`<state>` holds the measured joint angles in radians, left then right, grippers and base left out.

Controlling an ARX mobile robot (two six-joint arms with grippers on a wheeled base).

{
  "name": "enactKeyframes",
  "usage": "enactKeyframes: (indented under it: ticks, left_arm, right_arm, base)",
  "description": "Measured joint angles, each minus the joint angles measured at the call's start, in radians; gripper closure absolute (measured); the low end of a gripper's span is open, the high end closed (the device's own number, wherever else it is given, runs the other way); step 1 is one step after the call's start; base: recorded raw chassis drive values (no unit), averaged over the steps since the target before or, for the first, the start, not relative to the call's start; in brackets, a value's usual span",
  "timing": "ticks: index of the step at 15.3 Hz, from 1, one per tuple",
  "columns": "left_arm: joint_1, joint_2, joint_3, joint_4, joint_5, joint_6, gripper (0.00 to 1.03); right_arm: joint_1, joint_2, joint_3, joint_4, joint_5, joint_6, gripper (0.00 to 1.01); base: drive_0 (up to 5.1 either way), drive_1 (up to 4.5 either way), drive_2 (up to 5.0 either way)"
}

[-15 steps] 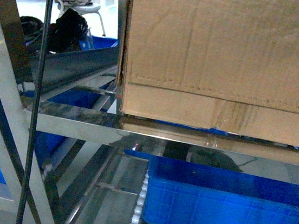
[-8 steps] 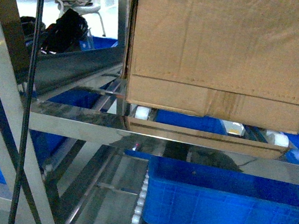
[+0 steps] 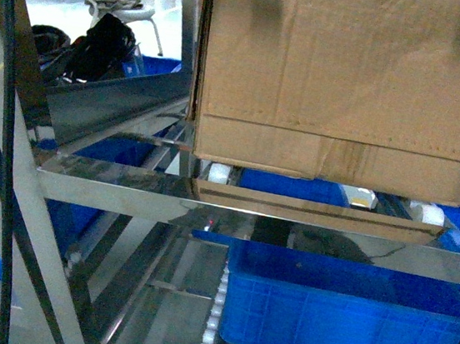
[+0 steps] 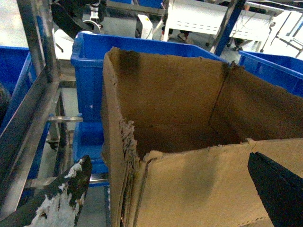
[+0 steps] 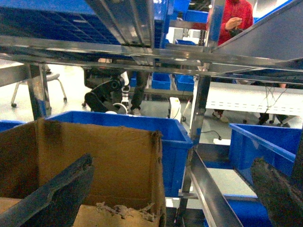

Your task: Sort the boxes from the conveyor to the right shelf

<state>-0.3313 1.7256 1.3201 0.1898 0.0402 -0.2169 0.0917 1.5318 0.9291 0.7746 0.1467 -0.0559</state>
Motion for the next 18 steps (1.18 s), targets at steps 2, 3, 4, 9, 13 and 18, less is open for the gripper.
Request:
enactKeyframes:
  ticks: [2, 3, 4, 9, 13, 18]
  left_arm:
    - [0.006, -0.177, -0.208, 0.106, -0.032, 0.071, 0.05]
    - [0.073, -0.464, -0.398, 0.059, -0.045, 0.114, 0.05]
    - [0.101, -0.549, -0.453, 0.018, -0.058, 0.117, 0.05]
    - [0.152, -0.741, -0.581, -0.087, -0.081, 0.113, 0.05]
    - [0.178, -0.845, -0.805, 0.194, -0.192, 0.189, 0.39]
    - [0.247, -1.005, -1.058, 0.268, -0.126, 0.199, 1.01]
  right_arm:
    - [-0.016, -0.138, -0.101, -0.018, -0.051, 0.003, 0.03]
    - [-0.08, -0.341, -0.219, -0.16, -0.134, 0.003, 0.03]
    - [-0.111, -0.413, -0.253, -0.221, -0.145, 0.004, 0.03]
    - [-0.137, -0.595, -0.291, -0.327, -0.111, -0.02, 0.03]
    - [-0.085, -0.694, -0.412, -0.435, -0.151, 0.031, 0.36]
    - [-0.086, -0.849, -0.666, -0.355, -0.15, 0.039, 0.99]
  base:
    - [0.0, 0.0, 0.0]
    - [0.0, 0.0, 0.0]
    - [0.0, 0.0, 0.0]
    - [0.0, 0.0, 0.0]
    - [0.0, 0.0, 0.0]
    - [0.0, 0.0, 0.0]
